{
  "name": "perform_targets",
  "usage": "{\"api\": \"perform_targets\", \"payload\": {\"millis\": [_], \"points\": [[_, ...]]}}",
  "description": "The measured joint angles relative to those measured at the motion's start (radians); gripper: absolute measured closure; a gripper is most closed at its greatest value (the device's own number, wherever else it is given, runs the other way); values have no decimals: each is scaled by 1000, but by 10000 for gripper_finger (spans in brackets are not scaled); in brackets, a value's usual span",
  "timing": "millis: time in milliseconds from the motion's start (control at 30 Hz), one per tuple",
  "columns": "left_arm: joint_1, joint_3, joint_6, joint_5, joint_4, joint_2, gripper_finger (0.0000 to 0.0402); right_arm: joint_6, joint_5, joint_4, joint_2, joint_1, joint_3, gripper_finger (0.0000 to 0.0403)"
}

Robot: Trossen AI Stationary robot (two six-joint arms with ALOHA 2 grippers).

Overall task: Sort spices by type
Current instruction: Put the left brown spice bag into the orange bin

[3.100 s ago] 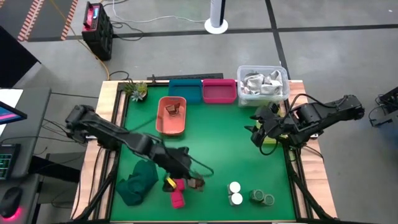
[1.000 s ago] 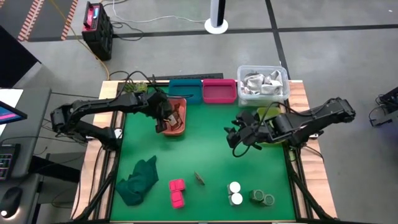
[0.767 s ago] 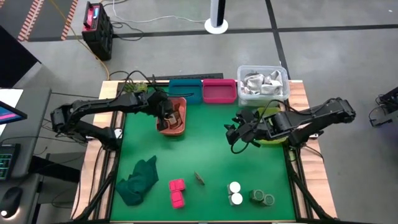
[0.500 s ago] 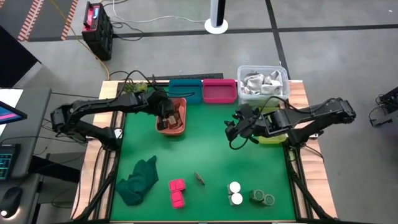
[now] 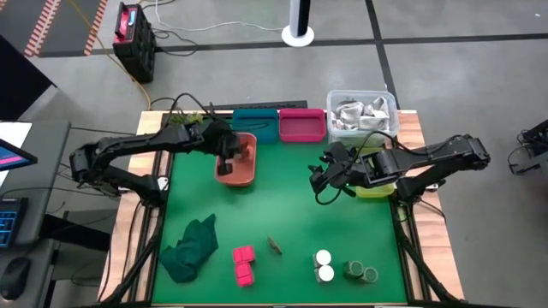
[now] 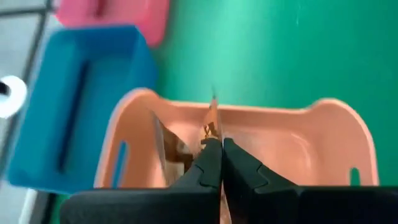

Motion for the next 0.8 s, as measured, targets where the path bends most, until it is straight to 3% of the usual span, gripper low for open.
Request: {"api": "perform_targets", "payload": {"millis": [233,800], "points": [[0,29,91,-13,-30,6,401,0,-1,6,0,0,0,143],[48,18,80,-16,-82,56,399,-7,-2,7,0,0,0,143]]}}
